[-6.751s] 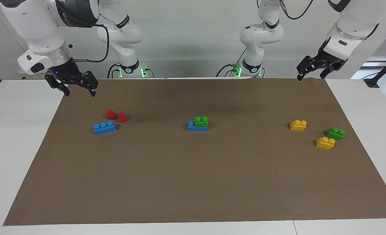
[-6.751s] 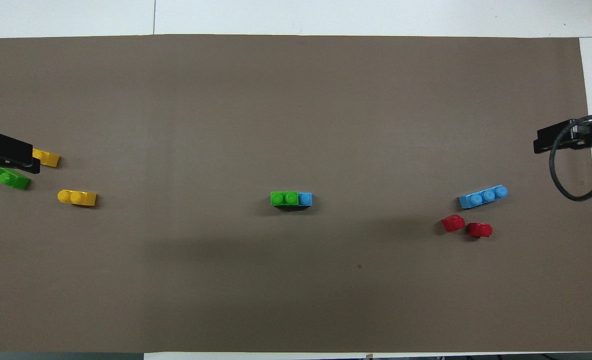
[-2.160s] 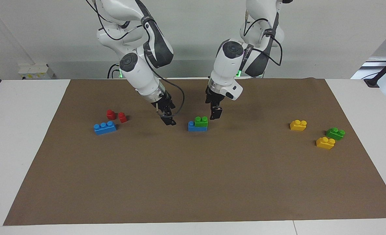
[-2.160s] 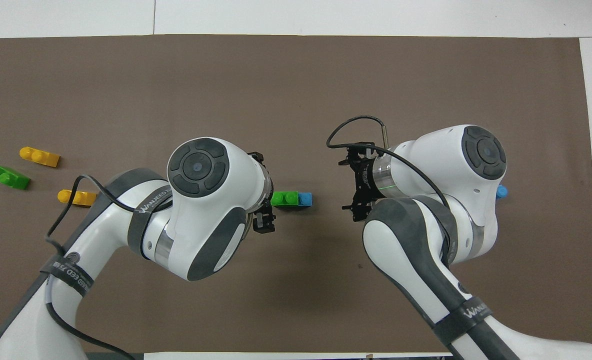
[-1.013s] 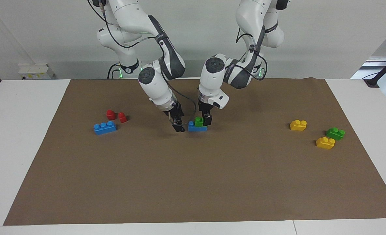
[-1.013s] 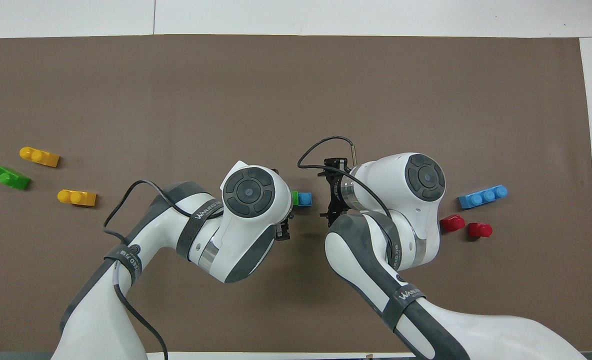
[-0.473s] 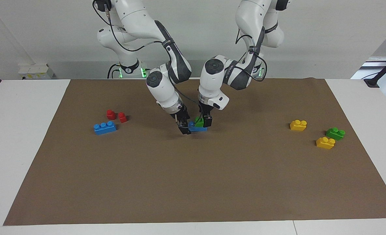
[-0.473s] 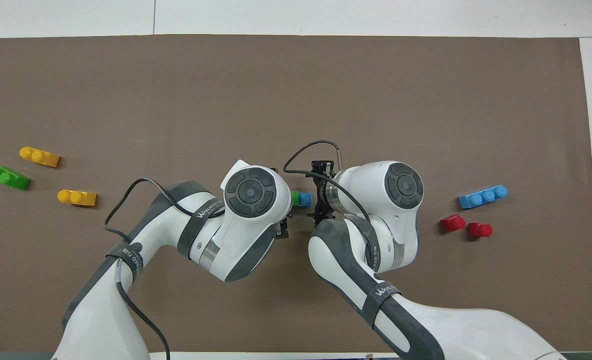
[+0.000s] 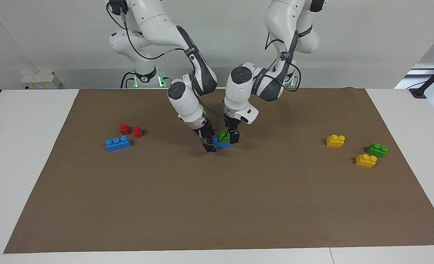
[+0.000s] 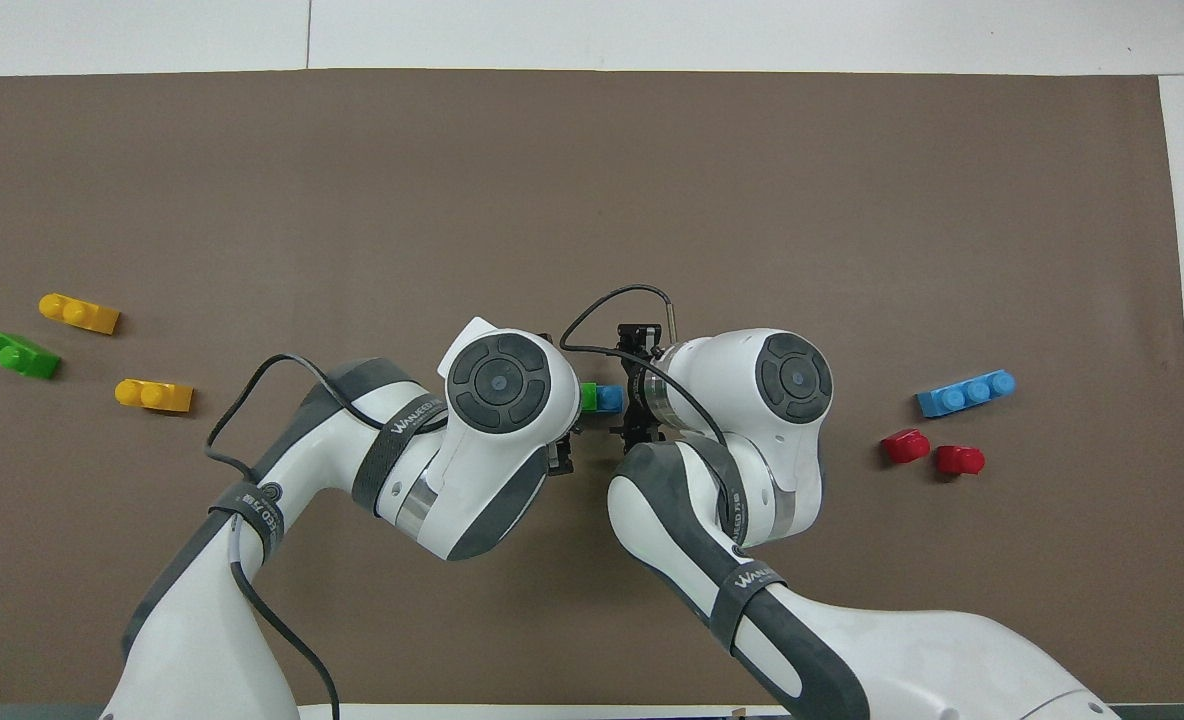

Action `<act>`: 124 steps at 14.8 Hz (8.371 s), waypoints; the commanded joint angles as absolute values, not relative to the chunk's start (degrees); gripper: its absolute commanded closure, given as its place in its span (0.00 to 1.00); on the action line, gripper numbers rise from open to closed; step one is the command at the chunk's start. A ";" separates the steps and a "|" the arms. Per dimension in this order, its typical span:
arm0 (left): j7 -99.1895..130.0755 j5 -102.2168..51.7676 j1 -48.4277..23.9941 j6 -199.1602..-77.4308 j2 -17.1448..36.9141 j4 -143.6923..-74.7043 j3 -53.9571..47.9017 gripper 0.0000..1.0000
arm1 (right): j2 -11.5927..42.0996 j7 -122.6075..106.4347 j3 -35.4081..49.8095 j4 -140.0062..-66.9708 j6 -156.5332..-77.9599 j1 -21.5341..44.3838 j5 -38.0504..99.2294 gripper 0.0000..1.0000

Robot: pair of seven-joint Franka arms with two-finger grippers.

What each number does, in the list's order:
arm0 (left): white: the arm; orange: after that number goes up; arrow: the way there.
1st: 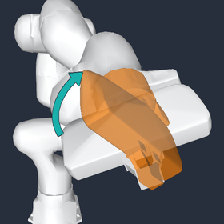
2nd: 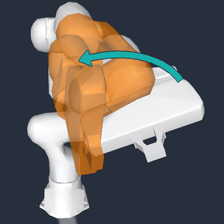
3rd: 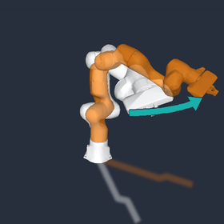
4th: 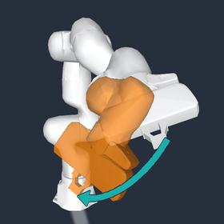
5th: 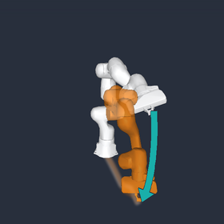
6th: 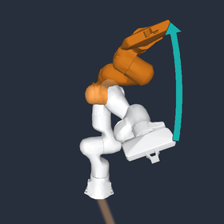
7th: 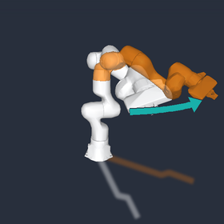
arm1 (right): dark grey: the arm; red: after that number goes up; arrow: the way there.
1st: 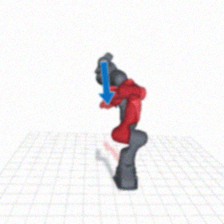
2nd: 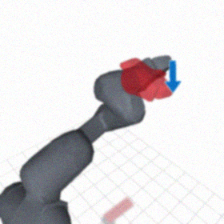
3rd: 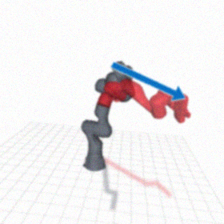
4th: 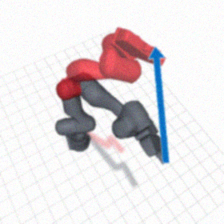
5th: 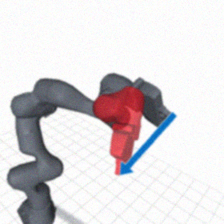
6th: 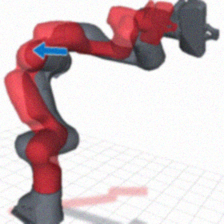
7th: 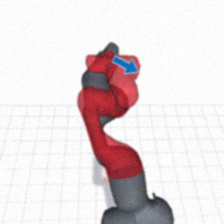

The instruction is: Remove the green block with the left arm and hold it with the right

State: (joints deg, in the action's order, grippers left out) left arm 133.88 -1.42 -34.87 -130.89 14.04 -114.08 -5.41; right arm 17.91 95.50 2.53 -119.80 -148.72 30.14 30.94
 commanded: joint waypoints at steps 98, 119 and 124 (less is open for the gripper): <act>56.43 -3.34 10.90 -136.41 23.56 -106.26 -4.83 0.00 | -2.80 9.80 2.72 -97.03 -93.96 -4.83 4.40 0.00; 21.12 10.02 3.34 -98.81 8.53 -93.87 -6.15 0.00 | -4.39 4.39 4.22 -98.00 -93.96 -2.55 -1.32 0.00; 11.17 2.48 4.04 -91.78 3.43 -92.73 -5.98 0.00 | -4.48 6.24 4.13 -98.00 -93.78 -2.90 0.79 0.00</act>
